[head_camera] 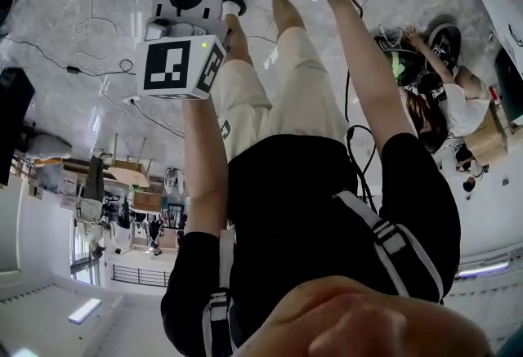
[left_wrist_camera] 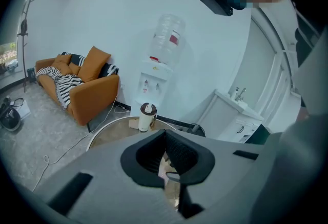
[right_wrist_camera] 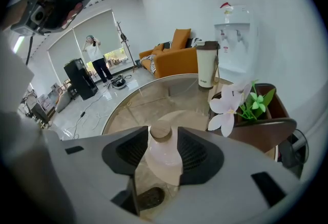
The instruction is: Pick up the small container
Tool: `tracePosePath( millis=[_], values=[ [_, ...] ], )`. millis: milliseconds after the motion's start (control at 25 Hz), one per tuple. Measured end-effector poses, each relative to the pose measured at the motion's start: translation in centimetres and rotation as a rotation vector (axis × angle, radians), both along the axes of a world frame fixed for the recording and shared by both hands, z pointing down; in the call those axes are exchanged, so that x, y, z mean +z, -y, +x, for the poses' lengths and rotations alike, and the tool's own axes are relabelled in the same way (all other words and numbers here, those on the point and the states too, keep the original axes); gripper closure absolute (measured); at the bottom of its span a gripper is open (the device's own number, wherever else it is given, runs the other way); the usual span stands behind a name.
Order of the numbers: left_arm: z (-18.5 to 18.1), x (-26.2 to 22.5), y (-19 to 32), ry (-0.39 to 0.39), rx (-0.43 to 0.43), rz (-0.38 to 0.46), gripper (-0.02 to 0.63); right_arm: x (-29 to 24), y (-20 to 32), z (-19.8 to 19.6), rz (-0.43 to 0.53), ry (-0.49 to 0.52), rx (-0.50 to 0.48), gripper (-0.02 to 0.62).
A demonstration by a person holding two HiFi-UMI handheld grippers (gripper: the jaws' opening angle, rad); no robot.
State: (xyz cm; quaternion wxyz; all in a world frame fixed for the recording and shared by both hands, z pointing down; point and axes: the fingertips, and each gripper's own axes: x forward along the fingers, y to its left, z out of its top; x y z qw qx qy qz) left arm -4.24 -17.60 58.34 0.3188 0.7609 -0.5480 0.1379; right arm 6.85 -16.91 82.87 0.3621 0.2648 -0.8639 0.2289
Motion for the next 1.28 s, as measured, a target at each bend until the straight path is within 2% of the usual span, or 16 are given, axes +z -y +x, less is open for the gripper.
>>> tracePosePath(
  millis=[280,600,1000,1280],
  values=[
    [-0.7,2.6,-0.2,-0.011,-0.019,-0.026,0.588,2.3,0.4,-1.4,0.062,-0.071,-0.072,0.441],
    [-0.4,3.0,-0.5,-0.018,-0.027,-0.034,0.588,2.6,0.7,-1.6,0.119,-0.098,-0.083,0.448],
    [0.2,2.9,-0.9,-0.013,-0.026,-0.037,0.588,2.3,0.6,-1.5,0.075,-0.050,-0.062,0.453],
    [0.8,0.3,-1.0,-0.013,-0.011,-0.014,0.588,-2.2,0.2,-2.2,0.042,-0.006,-0.116,0.454]
  ],
)
